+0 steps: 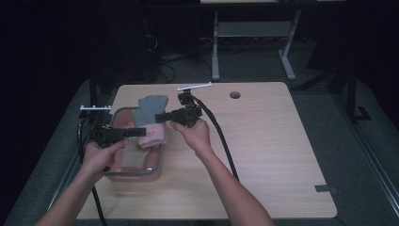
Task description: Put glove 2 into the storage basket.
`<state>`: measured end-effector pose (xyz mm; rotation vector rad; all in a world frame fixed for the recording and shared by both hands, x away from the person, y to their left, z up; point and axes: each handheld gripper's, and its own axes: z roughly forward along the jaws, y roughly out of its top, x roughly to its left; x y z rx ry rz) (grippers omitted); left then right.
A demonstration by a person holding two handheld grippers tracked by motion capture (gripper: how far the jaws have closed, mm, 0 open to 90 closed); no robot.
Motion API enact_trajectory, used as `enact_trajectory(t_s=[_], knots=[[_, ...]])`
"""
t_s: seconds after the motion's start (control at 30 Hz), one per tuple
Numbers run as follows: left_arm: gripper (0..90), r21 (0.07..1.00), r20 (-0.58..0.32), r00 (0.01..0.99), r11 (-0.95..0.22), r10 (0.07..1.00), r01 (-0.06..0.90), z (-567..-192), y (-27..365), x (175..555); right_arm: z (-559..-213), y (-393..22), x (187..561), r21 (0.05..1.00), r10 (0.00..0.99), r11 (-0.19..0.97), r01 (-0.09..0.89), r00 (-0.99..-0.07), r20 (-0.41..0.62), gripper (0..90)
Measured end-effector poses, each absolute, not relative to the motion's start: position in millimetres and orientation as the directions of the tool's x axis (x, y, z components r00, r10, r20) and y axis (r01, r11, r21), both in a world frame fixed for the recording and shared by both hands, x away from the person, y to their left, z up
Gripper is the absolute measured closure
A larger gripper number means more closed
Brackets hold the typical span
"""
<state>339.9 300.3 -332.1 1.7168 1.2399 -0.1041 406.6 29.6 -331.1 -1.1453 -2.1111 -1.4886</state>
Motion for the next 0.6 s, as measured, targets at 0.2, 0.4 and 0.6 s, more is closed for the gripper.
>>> enact_trajectory(t_s=[0.2, 0.4, 0.6], knots=[[67.1, 0.642, -0.561, 0.467, 0.004, 0.684, 0.766, -333, 310, 339, -332, 40, 408, 0.631, 0.423, 0.146, 0.762, -0.625, 0.656, 77.8], [67.2, 0.641, -0.559, 0.452, 0.016, 0.695, 0.767, -333, 321, 337, -332, 52, 410, 0.628, 0.407, 0.146, 0.764, -0.625, 0.666, 77.8], [67.2, 0.634, -0.559, 0.439, 0.022, 0.704, 0.773, -336, 330, 335, -337, 63, 411, 0.619, 0.398, 0.147, 0.772, -0.619, 0.677, 77.8]])
